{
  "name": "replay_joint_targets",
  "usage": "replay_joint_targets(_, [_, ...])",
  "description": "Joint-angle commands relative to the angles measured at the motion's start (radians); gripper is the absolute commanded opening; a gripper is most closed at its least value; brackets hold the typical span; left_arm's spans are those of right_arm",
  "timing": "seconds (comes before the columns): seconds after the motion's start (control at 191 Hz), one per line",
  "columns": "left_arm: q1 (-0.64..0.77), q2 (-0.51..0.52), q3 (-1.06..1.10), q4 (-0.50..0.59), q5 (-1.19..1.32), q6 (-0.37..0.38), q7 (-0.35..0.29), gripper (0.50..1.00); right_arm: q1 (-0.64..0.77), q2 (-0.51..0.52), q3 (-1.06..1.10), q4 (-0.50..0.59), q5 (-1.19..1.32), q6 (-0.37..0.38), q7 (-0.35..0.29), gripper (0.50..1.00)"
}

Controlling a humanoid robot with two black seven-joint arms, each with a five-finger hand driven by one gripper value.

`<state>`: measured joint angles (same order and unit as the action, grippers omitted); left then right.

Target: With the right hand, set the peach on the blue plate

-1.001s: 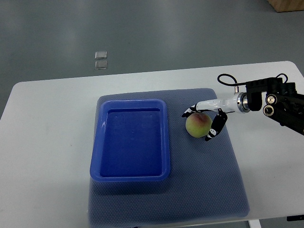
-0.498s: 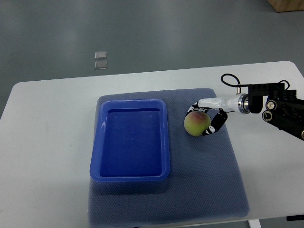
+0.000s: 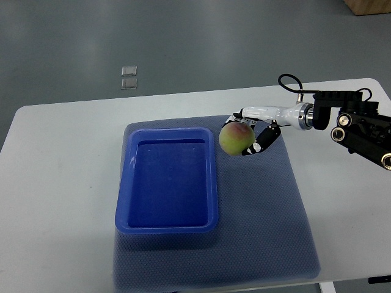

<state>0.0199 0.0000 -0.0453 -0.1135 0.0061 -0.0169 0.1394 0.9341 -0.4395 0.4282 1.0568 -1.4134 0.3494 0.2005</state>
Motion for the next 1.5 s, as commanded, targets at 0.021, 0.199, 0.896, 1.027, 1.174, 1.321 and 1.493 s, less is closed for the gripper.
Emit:
replay_joint_targets(0.021, [0.000,0.000,-0.001,0.000,0.000,0.000,0.000,1.000,0.008,0.051,0.032,0.000,0.001,-0.010,0.010,0.500])
replay_joint_targets(0.199, [0.000,0.000,-0.001,0.000,0.000,0.000,0.000,1.000,0.029,0.148,0.020,-0.003,-0.012,-0.029,0.005,0.500])
replay_joint_targets(0.896, [0.000,0.000,0.001,0.000,0.000,0.000,0.000,1.000,0.037,0.305,-0.143,-0.070,-0.022,-0.056,0.003,0.823])
replay_joint_targets(1.027, [0.000,0.000,-0.001,0.000,0.000,0.000,0.000,1.000,0.037,0.305,-0.164,-0.070,-0.022,-0.056,0.003,0.860])
replay_joint_targets(1.174, [0.000,0.000,-0.001,0.000,0.000,0.000,0.000,1.000,0.038,0.305,-0.164,-0.070,-0.022,-0.046,0.005,0.917])
replay_joint_targets(1.321, [0.000,0.000,-0.001,0.000,0.000,0.000,0.000,1.000,0.040,0.292,-0.149,-0.070,-0.012,-0.044,0.007,0.921])
replay_joint_targets(1.493, [0.000,0.000,-0.001,0.000,0.000,0.000,0.000,1.000,0.042,0.274,-0.060,-0.070,0.024,-0.037,0.019,0.921])
